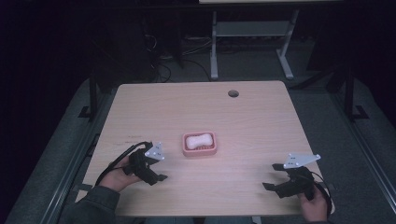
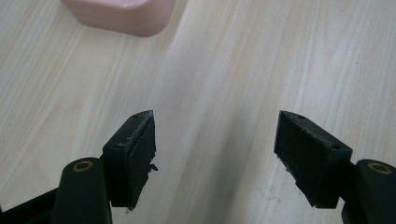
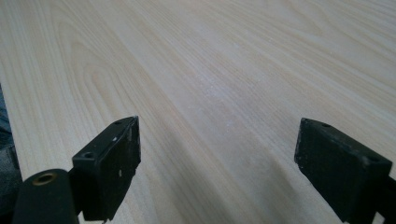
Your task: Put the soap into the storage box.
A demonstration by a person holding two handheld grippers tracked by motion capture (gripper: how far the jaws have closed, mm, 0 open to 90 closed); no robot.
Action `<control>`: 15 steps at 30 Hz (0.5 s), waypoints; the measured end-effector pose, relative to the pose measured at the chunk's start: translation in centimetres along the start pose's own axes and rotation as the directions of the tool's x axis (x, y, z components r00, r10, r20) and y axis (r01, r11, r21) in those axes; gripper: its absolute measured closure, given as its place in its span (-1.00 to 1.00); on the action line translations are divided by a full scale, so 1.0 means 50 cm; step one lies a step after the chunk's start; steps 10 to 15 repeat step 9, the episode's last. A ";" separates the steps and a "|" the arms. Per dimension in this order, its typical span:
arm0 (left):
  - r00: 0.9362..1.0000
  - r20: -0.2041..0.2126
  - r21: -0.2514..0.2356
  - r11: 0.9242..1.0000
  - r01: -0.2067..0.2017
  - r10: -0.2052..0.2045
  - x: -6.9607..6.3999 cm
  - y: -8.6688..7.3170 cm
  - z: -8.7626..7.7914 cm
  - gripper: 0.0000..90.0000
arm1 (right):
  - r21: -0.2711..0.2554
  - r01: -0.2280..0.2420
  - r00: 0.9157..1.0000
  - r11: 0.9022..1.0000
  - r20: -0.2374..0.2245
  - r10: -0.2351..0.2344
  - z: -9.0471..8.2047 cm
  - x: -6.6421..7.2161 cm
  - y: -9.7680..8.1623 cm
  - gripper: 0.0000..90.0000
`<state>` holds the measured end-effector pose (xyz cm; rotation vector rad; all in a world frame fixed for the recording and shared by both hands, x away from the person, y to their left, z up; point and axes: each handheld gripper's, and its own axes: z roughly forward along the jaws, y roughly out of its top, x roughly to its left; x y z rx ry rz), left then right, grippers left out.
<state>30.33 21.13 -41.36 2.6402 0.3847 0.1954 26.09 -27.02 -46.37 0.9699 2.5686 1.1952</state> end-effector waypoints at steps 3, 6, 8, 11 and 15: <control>1.000 -0.002 -0.005 1.000 0.003 -0.003 -0.009 -0.011 0.002 -0.36 | 0.002 -0.003 1.000 1.000 -0.001 0.003 0.000 0.001 0.000 -0.69; 1.000 -0.016 -0.030 1.000 0.009 -0.010 -0.021 -0.026 0.000 -0.37 | 0.003 -0.004 1.000 1.000 -0.002 0.004 0.000 0.001 -0.001 -0.69; 1.000 -0.023 -0.056 0.998 0.014 -0.016 -0.030 -0.038 -0.002 -0.37 | 0.004 -0.004 1.000 1.000 -0.002 0.004 0.000 0.001 -0.001 -0.69; 1.000 -0.027 -0.059 0.998 0.013 -0.014 -0.034 -0.043 -0.002 -0.37 | 0.004 -0.002 1.000 1.000 -0.002 0.002 0.001 0.001 -0.001 -0.69; 1.000 -0.027 -0.059 0.998 0.013 -0.014 -0.034 -0.043 -0.002 -0.37 | 0.004 -0.002 1.000 1.000 -0.002 0.002 0.001 0.001 -0.001 -0.69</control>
